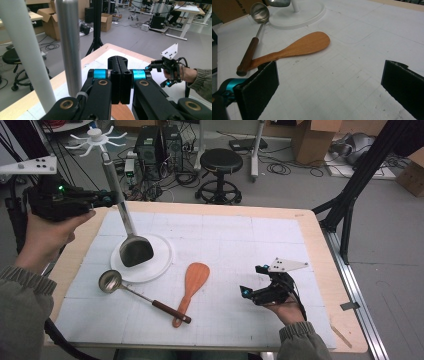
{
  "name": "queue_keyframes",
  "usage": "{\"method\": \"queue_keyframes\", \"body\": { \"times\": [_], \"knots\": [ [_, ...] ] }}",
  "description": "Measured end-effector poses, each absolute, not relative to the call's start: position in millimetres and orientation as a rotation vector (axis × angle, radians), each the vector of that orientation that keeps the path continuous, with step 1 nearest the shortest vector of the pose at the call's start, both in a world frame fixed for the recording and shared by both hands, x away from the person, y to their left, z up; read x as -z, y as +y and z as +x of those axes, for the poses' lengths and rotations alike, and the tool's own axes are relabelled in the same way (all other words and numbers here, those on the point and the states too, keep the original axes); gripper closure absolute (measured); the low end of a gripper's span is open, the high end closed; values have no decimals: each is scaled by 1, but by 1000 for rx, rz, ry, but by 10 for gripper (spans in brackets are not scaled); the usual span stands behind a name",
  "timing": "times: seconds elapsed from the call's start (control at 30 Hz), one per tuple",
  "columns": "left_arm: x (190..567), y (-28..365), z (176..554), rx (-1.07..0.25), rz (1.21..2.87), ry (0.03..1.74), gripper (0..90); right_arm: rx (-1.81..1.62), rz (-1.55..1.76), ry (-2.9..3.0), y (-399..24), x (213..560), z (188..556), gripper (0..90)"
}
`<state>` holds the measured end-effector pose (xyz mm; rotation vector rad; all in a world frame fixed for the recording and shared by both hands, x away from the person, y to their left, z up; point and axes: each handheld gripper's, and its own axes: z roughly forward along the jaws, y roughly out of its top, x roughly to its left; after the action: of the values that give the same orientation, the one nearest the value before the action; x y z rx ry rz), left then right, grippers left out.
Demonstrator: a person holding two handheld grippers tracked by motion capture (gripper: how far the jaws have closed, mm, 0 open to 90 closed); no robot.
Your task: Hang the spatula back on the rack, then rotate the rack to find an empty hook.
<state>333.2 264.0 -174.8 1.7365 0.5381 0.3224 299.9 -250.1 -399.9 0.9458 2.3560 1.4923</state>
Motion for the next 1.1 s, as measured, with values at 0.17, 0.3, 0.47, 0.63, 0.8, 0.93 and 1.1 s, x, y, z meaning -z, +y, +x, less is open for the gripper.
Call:
{"method": "queue_keyframes", "body": {
  "times": [0.17,0.3,0.47,0.63,0.8,0.93,1.1],
  "knots": [
    [165,268,332,-329,1718,535,898,-1496,936,2356,-250,400,300,2],
    [156,272,332,-329,1703,535,898,-1493,933,2357,-250,400,301,2],
    [145,278,334,-325,1702,525,898,-1494,935,2360,-249,400,300,2],
    [133,284,337,-334,1697,525,898,-1486,931,2376,-247,401,301,2],
    [126,289,341,-343,1691,533,898,-1481,933,2382,-247,402,302,2],
    [125,291,343,-353,1681,548,897,-1477,923,2380,-247,402,303,2],
    [123,295,345,-381,1665,575,898,-1475,925,2387,-246,402,302,2]
  ]
}}
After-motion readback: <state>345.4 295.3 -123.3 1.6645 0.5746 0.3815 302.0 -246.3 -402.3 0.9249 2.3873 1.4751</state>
